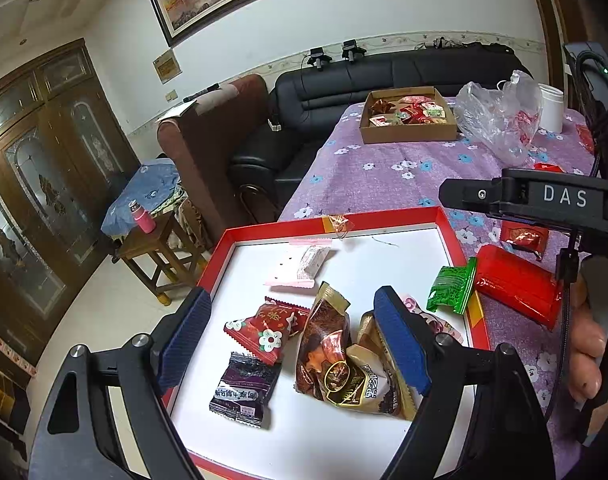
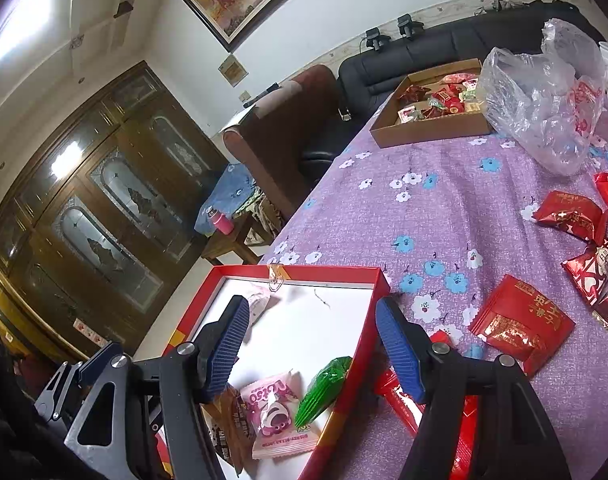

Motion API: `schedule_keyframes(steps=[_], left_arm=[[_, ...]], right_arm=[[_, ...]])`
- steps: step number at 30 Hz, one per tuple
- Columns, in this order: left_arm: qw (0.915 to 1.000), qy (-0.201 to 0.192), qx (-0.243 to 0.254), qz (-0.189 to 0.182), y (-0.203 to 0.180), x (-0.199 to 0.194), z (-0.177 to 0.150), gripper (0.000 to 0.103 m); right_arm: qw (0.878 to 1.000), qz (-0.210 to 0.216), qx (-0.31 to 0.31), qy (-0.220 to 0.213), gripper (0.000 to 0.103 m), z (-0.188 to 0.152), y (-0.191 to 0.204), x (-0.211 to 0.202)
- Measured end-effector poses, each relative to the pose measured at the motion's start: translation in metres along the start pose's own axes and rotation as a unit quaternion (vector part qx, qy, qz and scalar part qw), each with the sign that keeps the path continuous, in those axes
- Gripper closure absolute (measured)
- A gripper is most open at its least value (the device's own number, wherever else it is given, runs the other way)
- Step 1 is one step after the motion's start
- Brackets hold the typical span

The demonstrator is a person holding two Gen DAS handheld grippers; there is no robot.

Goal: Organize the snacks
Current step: 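Lift both grippers out of the tray toward the snacks on the table, then grasp the brown chocolate packet with the right gripper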

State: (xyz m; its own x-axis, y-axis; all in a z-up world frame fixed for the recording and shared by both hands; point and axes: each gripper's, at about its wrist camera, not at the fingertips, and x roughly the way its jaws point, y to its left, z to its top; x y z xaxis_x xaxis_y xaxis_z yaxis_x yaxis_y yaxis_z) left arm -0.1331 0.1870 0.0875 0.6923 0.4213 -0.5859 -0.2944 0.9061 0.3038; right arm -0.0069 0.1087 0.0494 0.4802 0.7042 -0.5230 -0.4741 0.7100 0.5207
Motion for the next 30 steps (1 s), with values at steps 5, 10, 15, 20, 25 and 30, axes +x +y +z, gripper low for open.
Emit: schedule_keyframes(steps=[5, 10, 15, 20, 25, 30], left_arm=[[1.0000, 0.005, 0.001, 0.000, -0.002, 0.002, -0.002, 0.018], [1.0000, 0.009, 0.003, 0.000, -0.002, 0.003, -0.003, 0.019], [0.9999, 0.011, 0.002, 0.000, -0.002, 0.004, -0.003, 0.019], [0.9999, 0.011, 0.003, -0.005, -0.003, 0.001, -0.004, 0.019], [0.9992, 0.005, 0.003, -0.039, -0.007, -0.011, -0.001, 0.019], [0.9959, 0.007, 0.018, -0.089, -0.028, -0.019, 0.005, 0.019]], right_arm=[[1.000, 0.000, -0.001, 0.001, 0.035, 0.000, 0.000, 0.000], [1.000, -0.001, 0.000, 0.002, 0.035, 0.000, 0.000, 0.001], [1.000, -0.001, -0.001, 0.001, 0.035, 0.000, 0.000, 0.001], [1.000, -0.002, 0.004, 0.004, 0.035, 0.000, -0.005, 0.001], [1.000, -0.010, 0.015, -0.014, 0.035, 0.006, -0.024, -0.021], [0.997, -0.058, 0.028, -0.050, 0.035, 0.014, -0.075, -0.069]])
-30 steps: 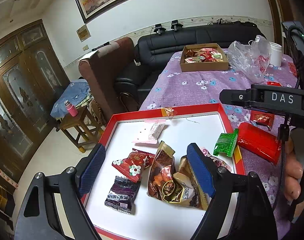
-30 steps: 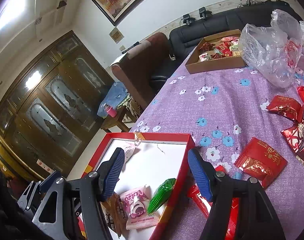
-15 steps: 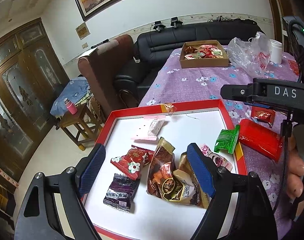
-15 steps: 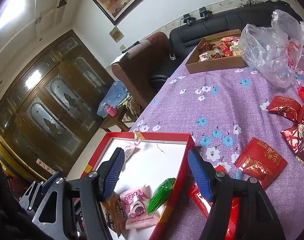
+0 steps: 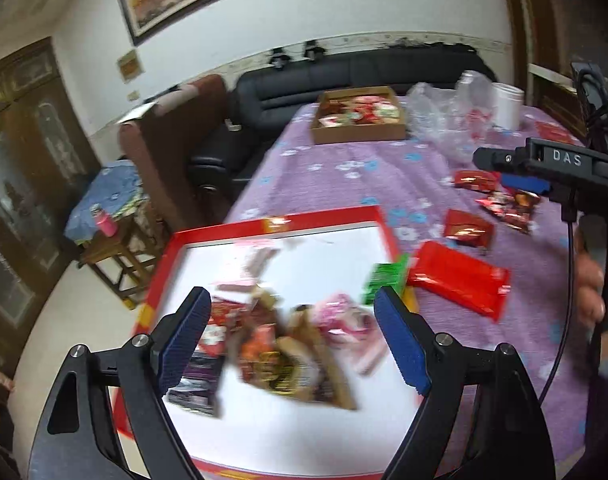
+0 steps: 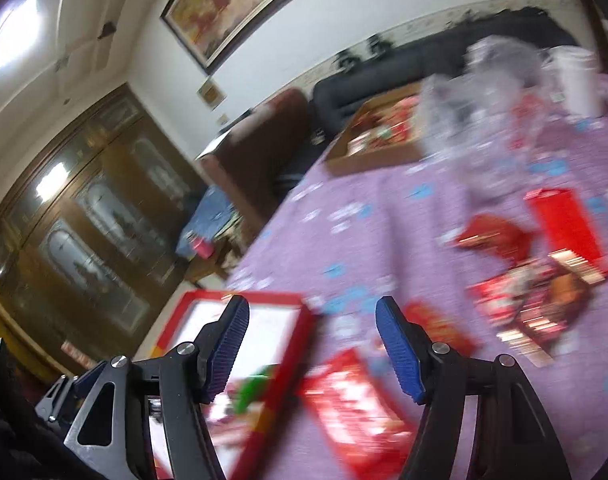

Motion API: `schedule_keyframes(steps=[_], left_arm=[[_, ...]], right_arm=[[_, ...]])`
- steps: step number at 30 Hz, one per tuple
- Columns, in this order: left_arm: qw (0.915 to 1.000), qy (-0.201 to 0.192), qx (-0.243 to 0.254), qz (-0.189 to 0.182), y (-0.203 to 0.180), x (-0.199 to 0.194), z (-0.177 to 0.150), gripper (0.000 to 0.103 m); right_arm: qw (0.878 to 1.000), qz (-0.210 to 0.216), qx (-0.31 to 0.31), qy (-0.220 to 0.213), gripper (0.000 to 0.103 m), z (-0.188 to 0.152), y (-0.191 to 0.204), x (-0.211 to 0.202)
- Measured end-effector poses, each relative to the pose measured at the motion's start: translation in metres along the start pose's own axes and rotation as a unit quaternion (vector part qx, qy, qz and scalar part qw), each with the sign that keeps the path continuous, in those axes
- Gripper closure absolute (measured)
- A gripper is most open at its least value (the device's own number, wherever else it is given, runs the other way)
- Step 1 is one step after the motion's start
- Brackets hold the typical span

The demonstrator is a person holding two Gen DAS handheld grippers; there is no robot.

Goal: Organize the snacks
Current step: 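Grasp the brown chocolate packet with the right gripper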

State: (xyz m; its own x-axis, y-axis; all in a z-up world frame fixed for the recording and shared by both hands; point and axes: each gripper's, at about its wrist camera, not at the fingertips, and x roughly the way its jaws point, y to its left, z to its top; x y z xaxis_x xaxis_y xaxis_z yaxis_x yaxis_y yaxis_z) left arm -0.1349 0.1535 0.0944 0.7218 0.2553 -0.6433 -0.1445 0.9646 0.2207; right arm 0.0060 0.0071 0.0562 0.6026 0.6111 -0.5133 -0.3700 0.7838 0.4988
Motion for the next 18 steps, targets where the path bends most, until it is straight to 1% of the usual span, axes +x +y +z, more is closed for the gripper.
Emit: schedule_keyframes(steps=[2, 6, 9, 12, 15, 17, 18], left_arm=[[0.9996, 0.004, 0.007, -0.028, -0.013, 0.000, 0.005, 0.019], [0.9969, 0.021, 0.019, -0.073, -0.044, 0.004, 0.015, 0.019], [0.9942, 0.038, 0.025, -0.098, -0.066, 0.013, 0.023, 0.019], [0.9939, 0.045, 0.033, -0.096, -0.084, 0.025, 0.029, 0.019], [0.9939, 0.058, 0.035, -0.087, -0.094, 0.039, 0.034, 0.019], [0.9936, 0.061, 0.034, -0.089, -0.097, 0.048, 0.039, 0.019], [0.9938, 0.065, 0.035, -0.083, -0.099, 0.054, 0.043, 0.019]], right_arm=[[0.999, -0.029, 0.013, -0.013, 0.035, 0.007, -0.030, -0.019], [0.997, -0.066, 0.032, -0.035, 0.034, 0.017, -0.074, -0.046], [0.995, -0.058, 0.077, -0.037, 0.034, 0.017, -0.102, -0.053], [0.994, -0.058, 0.089, -0.027, 0.034, 0.020, -0.111, -0.051], [0.993, -0.081, 0.083, -0.012, 0.034, 0.019, -0.111, -0.045], [0.993, -0.077, 0.094, 0.000, 0.034, 0.017, -0.113, -0.041], [0.992, -0.073, 0.100, 0.005, 0.034, 0.017, -0.115, -0.039]])
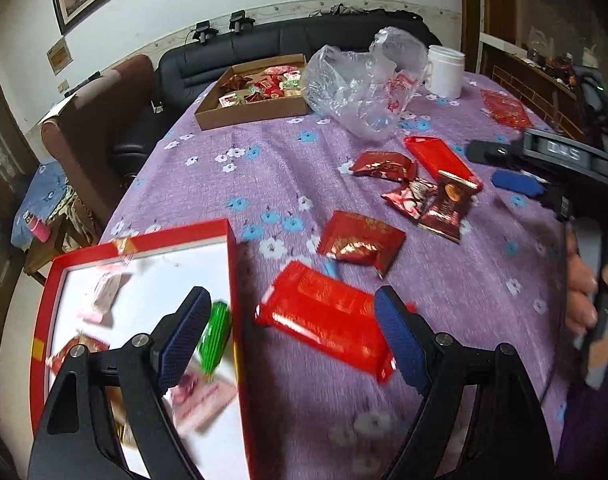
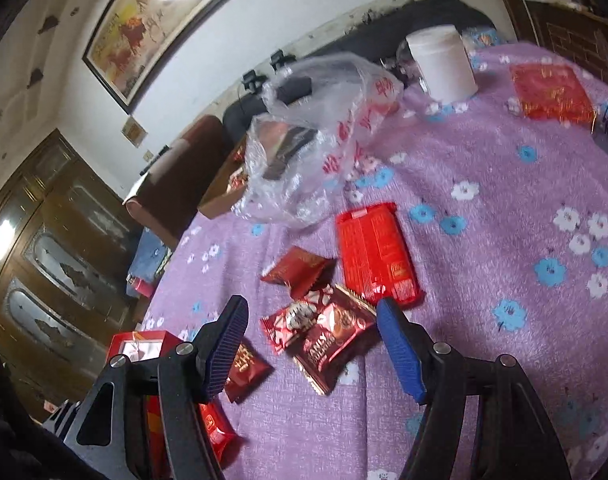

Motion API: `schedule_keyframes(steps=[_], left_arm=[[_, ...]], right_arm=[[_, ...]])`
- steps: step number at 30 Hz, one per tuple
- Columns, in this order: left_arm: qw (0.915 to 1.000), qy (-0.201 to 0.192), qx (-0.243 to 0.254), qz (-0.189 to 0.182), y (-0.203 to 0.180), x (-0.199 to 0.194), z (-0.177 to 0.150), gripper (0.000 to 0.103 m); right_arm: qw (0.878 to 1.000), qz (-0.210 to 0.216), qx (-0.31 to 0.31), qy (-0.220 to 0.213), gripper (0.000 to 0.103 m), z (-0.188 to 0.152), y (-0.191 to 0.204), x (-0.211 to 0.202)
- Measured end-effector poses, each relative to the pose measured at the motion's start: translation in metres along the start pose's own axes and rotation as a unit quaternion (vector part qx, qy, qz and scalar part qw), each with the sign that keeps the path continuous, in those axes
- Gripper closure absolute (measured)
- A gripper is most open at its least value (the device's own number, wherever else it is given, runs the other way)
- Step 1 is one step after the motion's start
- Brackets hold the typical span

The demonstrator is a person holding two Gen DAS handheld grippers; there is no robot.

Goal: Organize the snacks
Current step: 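Grasp the brown chocolate packet with the right gripper, then grasp the red gold-lettered packet with the left gripper while the right holds the brown packet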

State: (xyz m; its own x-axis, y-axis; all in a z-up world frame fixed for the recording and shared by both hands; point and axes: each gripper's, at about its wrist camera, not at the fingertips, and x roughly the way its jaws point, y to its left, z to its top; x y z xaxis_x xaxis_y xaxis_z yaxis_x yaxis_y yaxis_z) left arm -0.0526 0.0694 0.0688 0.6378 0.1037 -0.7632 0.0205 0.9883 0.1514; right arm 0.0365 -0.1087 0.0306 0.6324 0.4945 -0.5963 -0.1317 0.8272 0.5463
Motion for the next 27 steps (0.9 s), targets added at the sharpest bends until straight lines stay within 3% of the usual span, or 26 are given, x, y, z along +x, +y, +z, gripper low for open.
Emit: schedule_keyframes(steps=[8, 16, 19, 21, 24, 27], left_arm=[[0.9996, 0.027, 0.001, 0.003, 0.001, 0.041, 0.026, 0.019], [0.9995, 0.018, 0.020, -0.018, -0.019, 0.061, 0.036, 0.019], [0.9991, 0.021, 0.017, -0.033, -0.023, 0.067, 0.039, 0.019], [0.9986, 0.029, 0.008, -0.044, -0.026, 0.072, 0.043, 0.019], [0.9966, 0.049, -0.018, -0.063, -0.028, 0.083, 0.048, 0.019], [0.9938, 0.076, -0.040, -0.070, -0.030, 0.098, 0.049, 0.019]], right_arm=[[0.999, 0.005, 0.034, 0.035, 0.034, -0.002, -0.010, 0.016], [0.997, 0.008, 0.050, 0.062, 0.038, -0.007, -0.014, 0.044], [0.997, -0.002, 0.047, 0.057, 0.049, -0.008, -0.014, 0.047], [0.997, -0.008, 0.048, 0.057, 0.062, -0.008, -0.017, 0.050], [0.997, -0.013, 0.054, 0.057, 0.073, -0.008, -0.020, 0.050], [0.996, -0.015, 0.057, 0.059, 0.076, -0.007, -0.022, 0.050]])
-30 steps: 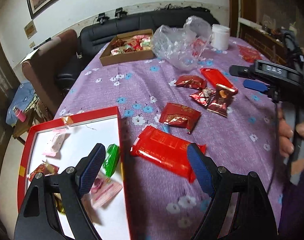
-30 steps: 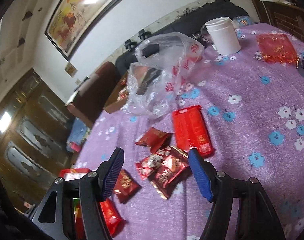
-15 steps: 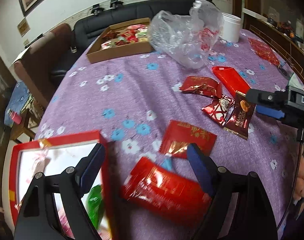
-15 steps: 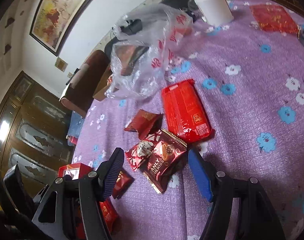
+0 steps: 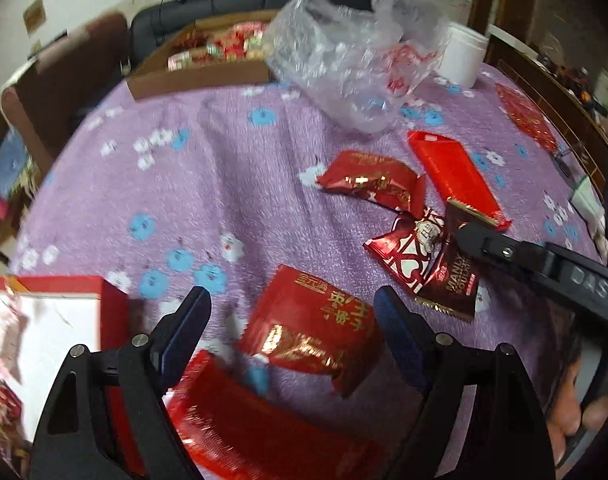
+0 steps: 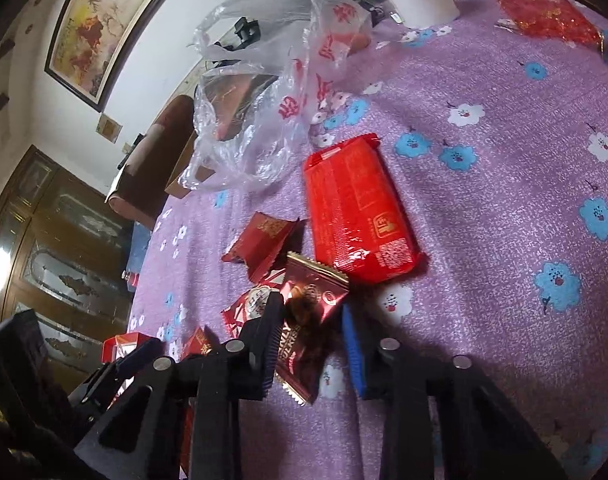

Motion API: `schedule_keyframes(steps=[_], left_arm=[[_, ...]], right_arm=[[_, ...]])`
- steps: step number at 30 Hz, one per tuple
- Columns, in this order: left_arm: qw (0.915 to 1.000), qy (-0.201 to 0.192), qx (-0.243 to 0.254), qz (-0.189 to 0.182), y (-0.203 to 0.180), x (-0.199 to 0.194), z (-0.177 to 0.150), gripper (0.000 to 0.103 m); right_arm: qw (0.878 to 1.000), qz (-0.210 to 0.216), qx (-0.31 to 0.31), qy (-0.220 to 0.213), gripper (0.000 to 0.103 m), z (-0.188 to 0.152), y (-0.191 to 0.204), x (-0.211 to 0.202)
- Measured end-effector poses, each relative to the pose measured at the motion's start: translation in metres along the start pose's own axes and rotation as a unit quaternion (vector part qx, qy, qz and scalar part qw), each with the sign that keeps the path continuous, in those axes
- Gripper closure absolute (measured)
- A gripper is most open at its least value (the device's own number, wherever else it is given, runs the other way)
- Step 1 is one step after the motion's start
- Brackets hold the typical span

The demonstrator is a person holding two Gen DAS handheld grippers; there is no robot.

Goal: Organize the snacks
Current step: 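Grasp the red gold-lettered packet with the left gripper while the right holds the brown packet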

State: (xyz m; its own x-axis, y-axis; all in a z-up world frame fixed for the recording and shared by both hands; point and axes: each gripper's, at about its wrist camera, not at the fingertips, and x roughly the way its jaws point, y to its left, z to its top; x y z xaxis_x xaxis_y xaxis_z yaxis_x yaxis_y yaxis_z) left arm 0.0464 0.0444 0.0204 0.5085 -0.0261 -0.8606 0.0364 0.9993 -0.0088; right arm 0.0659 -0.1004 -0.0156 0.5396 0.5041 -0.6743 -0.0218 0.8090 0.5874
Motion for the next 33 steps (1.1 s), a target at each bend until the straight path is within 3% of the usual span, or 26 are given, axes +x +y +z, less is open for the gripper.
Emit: schedule_keyframes(steps=[2, 5, 9, 10, 13, 16, 21, 26, 29, 31, 33], left_arm=[[0.9995, 0.016, 0.010, -0.027, -0.005, 0.008, -0.006, 0.018], [0.9962, -0.008, 0.084, -0.024, -0.027, 0.001, -0.018, 0.018], [0.9845, -0.006, 0.157, -0.077, -0.049, -0.011, -0.032, 0.018], [0.9820, -0.016, 0.172, -0.077, -0.051, -0.017, -0.036, 0.018], [0.9876, -0.027, 0.147, -0.049, -0.039, -0.026, -0.036, 0.018], [0.9970, -0.017, 0.053, -0.054, -0.010, -0.031, -0.027, 0.018], [0.9992, -0.019, 0.033, -0.014, -0.005, -0.024, -0.016, 0.018], [0.9971, -0.022, 0.073, -0.011, -0.017, -0.011, -0.014, 0.018], [0.9934, -0.020, 0.108, -0.034, -0.021, -0.015, -0.015, 0.018], [0.9852, -0.010, 0.153, -0.077, -0.030, -0.019, -0.017, 0.018], [0.9742, 0.004, 0.205, -0.096, -0.042, -0.022, -0.025, 0.018]], right_arm=[[1.000, 0.001, 0.002, 0.001, 0.076, 0.000, -0.001, 0.000], [1.000, 0.003, 0.007, 0.002, 0.076, 0.000, -0.002, -0.001], [1.000, 0.010, 0.014, 0.003, 0.076, 0.001, -0.004, -0.001], [1.000, 0.011, 0.016, 0.004, 0.076, 0.001, -0.005, -0.002], [0.999, 0.021, 0.028, 0.007, 0.076, 0.001, -0.010, -0.004], [0.999, 0.025, 0.031, 0.009, 0.073, 0.002, -0.010, -0.004], [1.000, 0.018, 0.023, 0.008, 0.073, 0.001, -0.007, -0.005], [1.000, 0.020, 0.022, 0.009, 0.072, 0.001, -0.006, -0.003], [0.999, 0.023, 0.025, 0.011, 0.072, 0.002, -0.007, -0.003], [0.999, 0.023, 0.026, 0.011, 0.072, 0.002, -0.007, -0.003], [0.999, 0.022, 0.024, 0.012, 0.071, 0.003, -0.006, -0.002]])
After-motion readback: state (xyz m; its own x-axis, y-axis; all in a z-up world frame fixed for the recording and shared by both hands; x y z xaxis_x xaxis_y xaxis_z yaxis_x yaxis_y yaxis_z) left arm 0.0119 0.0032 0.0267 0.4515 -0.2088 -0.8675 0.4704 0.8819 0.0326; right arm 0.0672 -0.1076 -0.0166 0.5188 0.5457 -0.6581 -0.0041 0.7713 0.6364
